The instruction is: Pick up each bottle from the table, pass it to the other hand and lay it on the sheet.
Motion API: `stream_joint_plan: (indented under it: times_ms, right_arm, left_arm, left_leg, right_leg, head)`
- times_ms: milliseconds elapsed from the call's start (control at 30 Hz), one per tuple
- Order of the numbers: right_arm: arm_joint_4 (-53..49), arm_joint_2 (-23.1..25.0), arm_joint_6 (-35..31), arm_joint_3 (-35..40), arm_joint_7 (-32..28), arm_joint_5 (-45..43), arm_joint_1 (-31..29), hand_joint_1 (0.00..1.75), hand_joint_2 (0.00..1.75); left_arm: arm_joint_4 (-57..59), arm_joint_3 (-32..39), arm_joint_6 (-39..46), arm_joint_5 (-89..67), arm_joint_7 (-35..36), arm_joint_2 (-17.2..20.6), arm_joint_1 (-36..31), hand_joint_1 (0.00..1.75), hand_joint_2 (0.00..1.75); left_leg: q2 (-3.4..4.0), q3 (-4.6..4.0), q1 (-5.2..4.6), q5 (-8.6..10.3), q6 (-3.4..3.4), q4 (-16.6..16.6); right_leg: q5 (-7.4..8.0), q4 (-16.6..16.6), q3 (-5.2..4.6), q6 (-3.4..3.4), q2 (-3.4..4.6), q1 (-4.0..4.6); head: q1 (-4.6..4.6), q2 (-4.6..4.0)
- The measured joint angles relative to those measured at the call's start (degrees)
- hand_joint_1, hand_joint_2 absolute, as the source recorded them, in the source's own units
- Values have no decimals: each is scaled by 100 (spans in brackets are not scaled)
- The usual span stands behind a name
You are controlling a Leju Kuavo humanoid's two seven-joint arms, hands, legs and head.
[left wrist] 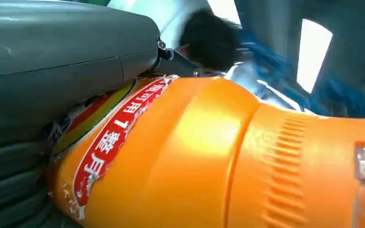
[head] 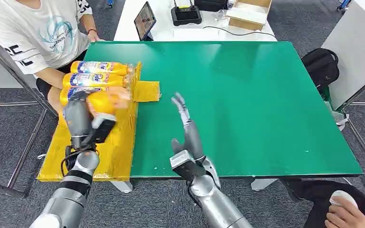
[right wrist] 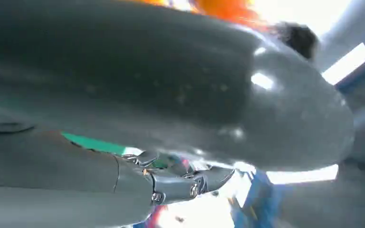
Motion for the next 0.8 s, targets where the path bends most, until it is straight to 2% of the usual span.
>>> stream_joint_plan:
  times_ms: [133, 533, 667, 800]
  right_arm:
    - [-620, -41, -561, -37, -109, 118, 93, 0, 0]
    - [-1153, -94, -642, -72, -113, 155, 185, 0, 0]
    - [-1166, -96, -710, -72, -113, 153, 190, 0, 0]
    - [-1164, -100, -703, -72, -113, 136, 193, 0, 0]
  left_arm:
    - [721, 193, 18, -1824, 880, 197, -276, 175, 175]
    - [1428, 300, 48, -2015, 980, 398, -511, 175, 175]
    - [1748, 313, 40, -2392, 1334, 459, -640, 175, 175]
    - [2372, 293, -366, -2245, 1354, 562, -906, 175, 175]
  left_leg:
    - [6, 1, -1, 0, 0, 0]
    - [4, -2, 0, 0, 0, 0]
    - [5, -2, 1, 0, 0, 0]
    - [5, -2, 1, 1, -1, 0]
  right_leg:
    - [0, 0, -3, 0, 1, 0]
    - [0, 1, -4, 0, 1, 0]
    - [0, 1, -4, 0, 1, 1]
    - [1, 1, -4, -1, 1, 1]
  head:
    - [0, 0]
    - [-2, 0]
    - [-2, 0]
    - [-2, 0]
